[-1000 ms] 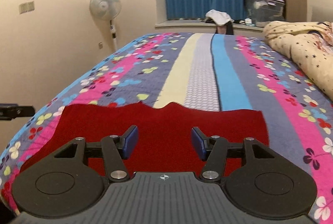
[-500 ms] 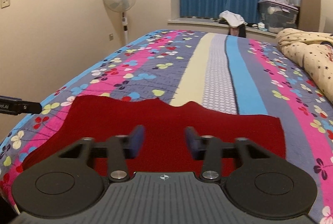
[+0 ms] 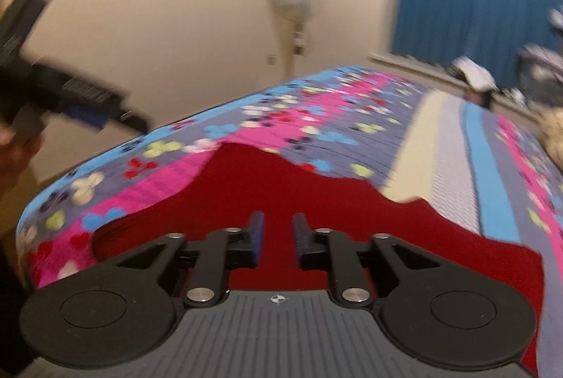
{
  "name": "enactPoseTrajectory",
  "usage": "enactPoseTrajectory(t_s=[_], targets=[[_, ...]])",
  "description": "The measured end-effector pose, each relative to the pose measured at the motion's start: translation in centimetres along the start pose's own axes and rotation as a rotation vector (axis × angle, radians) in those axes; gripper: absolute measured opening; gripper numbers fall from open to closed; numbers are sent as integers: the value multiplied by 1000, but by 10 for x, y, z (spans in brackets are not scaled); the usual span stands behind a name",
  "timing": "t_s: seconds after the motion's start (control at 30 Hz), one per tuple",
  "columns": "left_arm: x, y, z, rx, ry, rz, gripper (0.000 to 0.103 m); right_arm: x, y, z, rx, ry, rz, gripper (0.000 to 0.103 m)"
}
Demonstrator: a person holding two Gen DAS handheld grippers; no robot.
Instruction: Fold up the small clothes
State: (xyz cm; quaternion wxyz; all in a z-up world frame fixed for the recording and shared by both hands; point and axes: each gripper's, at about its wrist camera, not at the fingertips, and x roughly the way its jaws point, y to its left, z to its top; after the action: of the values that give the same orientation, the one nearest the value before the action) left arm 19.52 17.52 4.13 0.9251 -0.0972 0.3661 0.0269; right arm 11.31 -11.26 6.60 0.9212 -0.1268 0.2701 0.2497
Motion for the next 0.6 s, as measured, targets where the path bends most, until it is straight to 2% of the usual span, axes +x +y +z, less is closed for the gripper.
enactPoseTrajectory(t_s=[0.07,0.17,0.27,0.33,0.47,0.57,0.6], targets=[[1,3,0,-1,5,10,94,3,20,-3,-64,-9,56,38],[3,10,1,-12,12,17,94,10,50,-8,-148,-12,150,42],[6,13,2,-15,21,24,94,20,81,-15,-259,-15,206,49],[10,15,2,-12,29,29,94,29,100,-20,-329,-12,237,50],[16,20,5,-12,41,40,94,48,133,-35,-511,3,222,50],[23,24,6,-16,61,46,94,64,148,-51,-632,84,194,50],[26,25,6,-19,69,44,94,64,151,-56,-675,63,182,50]])
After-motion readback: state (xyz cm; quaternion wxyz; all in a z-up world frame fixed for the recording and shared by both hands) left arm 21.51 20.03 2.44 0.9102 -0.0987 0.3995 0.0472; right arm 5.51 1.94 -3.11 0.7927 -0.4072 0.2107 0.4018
